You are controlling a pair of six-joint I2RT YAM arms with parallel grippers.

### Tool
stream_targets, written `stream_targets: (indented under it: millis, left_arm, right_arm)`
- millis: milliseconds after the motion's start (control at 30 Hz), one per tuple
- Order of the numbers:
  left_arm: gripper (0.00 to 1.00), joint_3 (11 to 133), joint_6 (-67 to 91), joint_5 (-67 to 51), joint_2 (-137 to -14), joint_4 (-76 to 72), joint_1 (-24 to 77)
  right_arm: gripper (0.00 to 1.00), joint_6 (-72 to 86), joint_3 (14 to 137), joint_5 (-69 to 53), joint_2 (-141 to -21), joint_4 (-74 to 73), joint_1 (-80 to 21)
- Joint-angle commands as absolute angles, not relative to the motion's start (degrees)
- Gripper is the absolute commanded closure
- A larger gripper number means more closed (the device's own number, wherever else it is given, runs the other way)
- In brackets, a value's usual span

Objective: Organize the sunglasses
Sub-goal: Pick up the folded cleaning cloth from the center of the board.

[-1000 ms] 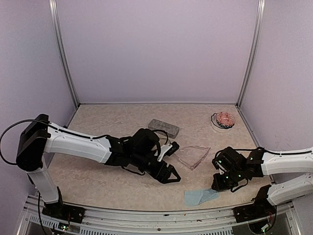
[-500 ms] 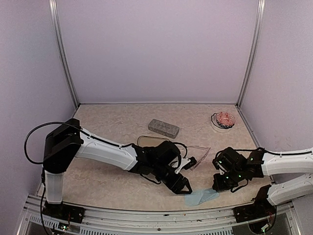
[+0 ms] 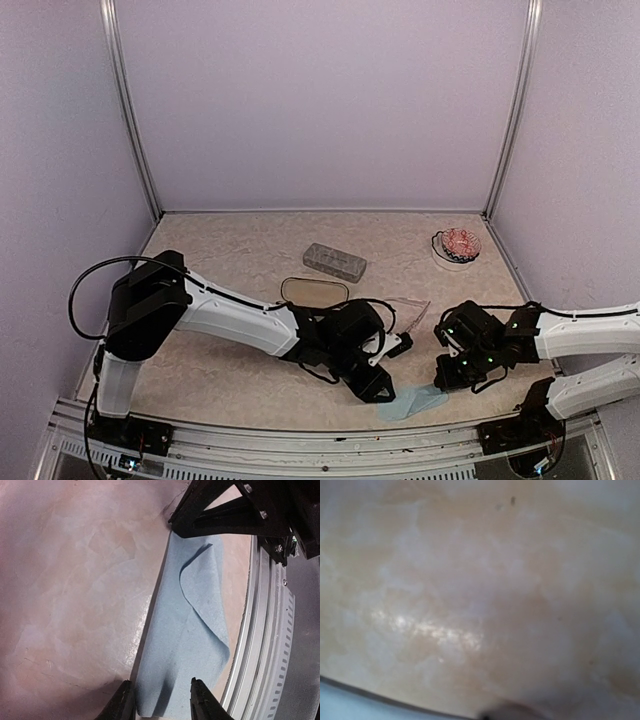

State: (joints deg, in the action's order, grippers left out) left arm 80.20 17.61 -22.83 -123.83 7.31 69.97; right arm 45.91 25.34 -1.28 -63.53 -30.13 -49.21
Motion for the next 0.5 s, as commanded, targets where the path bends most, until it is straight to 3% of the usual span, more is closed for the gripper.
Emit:
stream_targets:
  millis: [0, 133, 267, 467]
  left_arm:
    - [0.65, 80.69, 16.55, -21.56, -126.93, 10.37, 70.92]
    - [0.77, 80.52, 16.47, -21.89, -127.31, 10.28, 70.95]
    - [0.98, 80.45, 16.32, -21.63, -127.18, 9.98, 70.93]
    - [1.00, 78.28, 16.75, -17.64, -123.93, 8.76, 70.87]
  right_arm:
    - [0.99, 45.63, 24.42, -1.30, -63.11, -30.10, -49.46]
    - [1.00, 45.47, 24.67, -1.29, -63.15, -30.19, -49.48]
    - [1.00, 45.07, 24.99, -1.55, -62.83, -29.48, -49.61]
    - [1.00, 43.90, 26.38, -1.37, -61.32, -27.58, -51.03]
